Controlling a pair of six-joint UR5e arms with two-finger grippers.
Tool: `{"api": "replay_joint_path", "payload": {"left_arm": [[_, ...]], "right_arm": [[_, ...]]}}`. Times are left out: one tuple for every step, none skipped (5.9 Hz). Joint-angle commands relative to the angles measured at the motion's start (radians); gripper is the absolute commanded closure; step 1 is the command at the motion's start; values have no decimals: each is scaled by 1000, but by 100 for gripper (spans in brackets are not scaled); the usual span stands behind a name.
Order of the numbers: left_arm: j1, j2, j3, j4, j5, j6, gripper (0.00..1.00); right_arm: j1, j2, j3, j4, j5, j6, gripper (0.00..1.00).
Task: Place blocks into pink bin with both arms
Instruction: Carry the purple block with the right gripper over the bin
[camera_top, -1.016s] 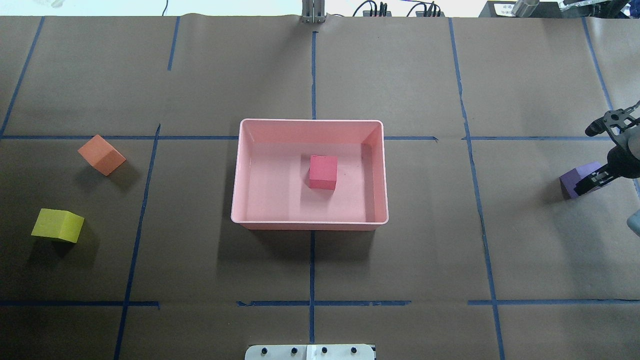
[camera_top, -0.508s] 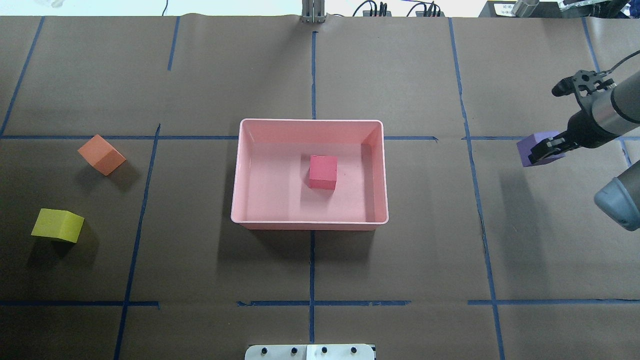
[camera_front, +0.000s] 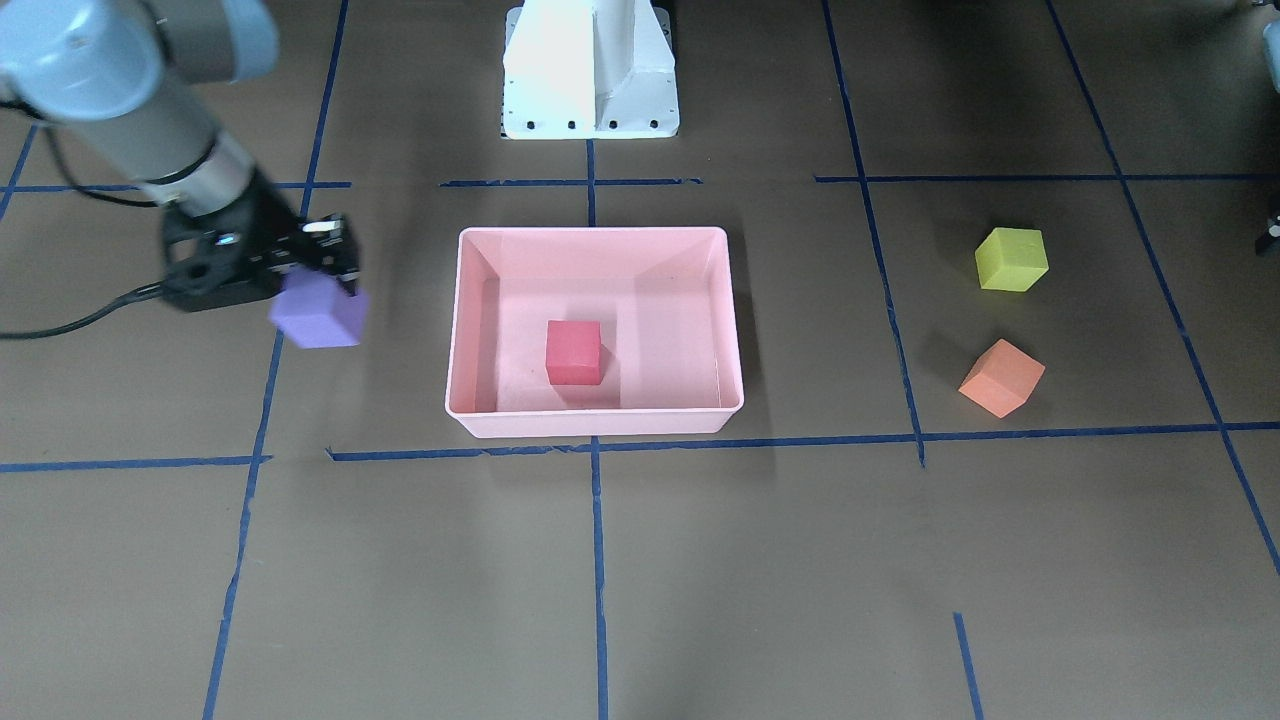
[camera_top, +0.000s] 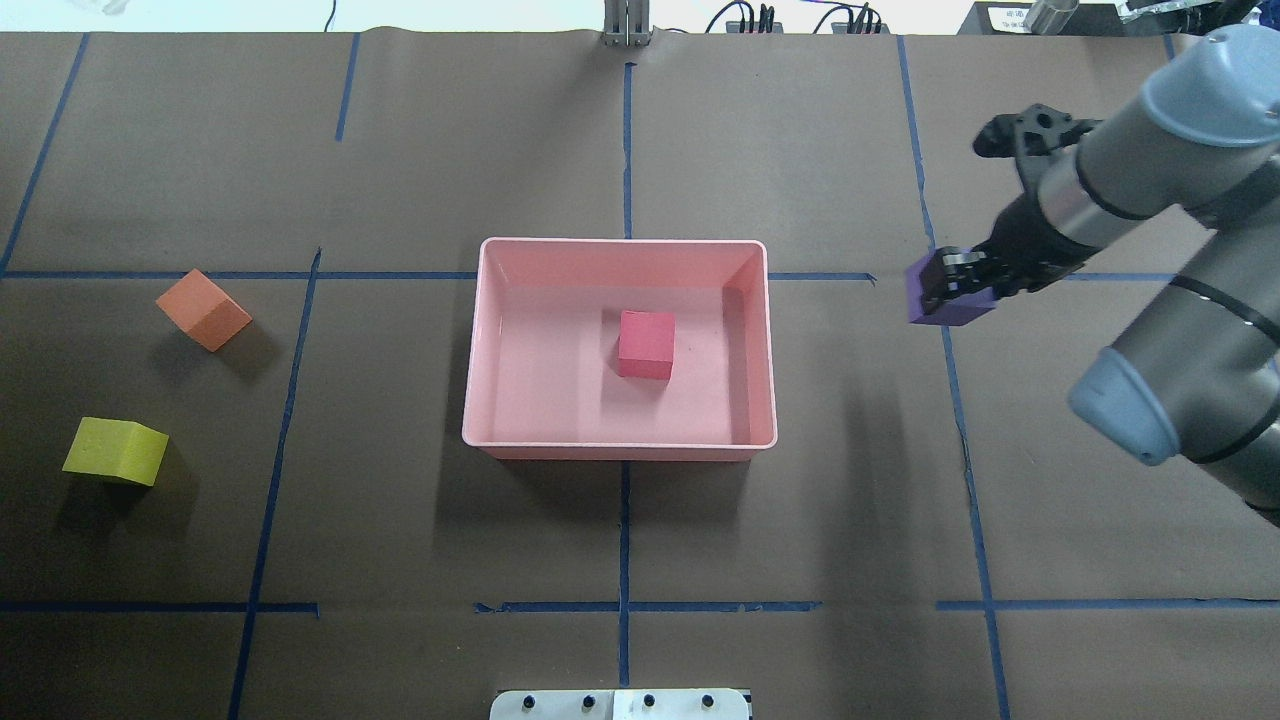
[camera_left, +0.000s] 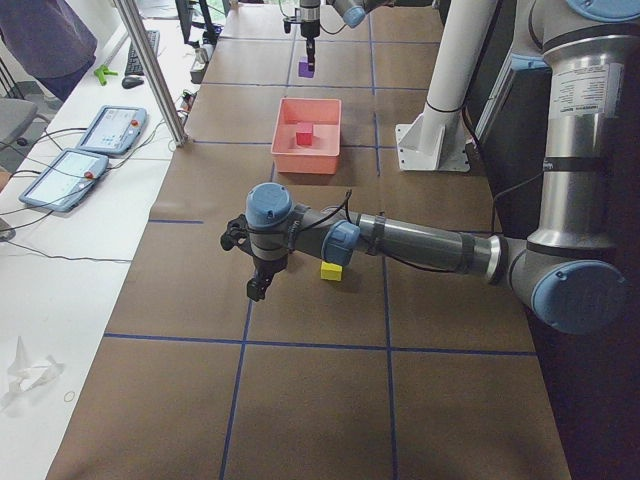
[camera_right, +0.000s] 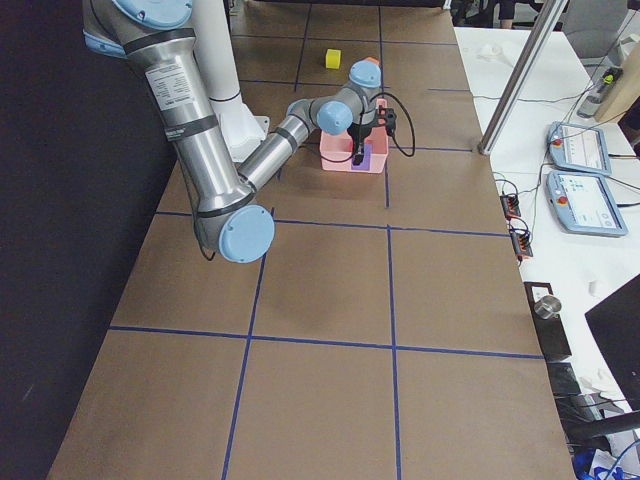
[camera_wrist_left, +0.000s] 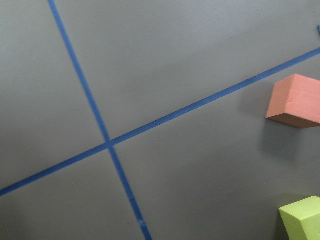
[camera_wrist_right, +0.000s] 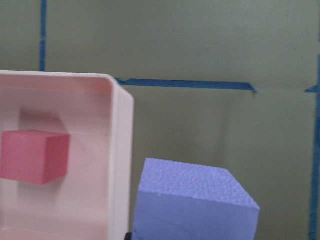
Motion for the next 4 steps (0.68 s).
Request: {"api": "replay_joint_path", "payload": {"left_arm": [[89,-1,2,-121,6,-164,0],[145,-2,3,-181,10,-286,0],[195,-7,3,-226,44,-359,0],[246,-25,8,-241,96,-363,0]], "right_arm": [[-152,174,-3,-89,-135,237,73],[-206,203,-15,-91,-196,309,55],[-218,238,-44,-94,-236,349,1],[-218,234,-43,-94,-234,335,0]]}}
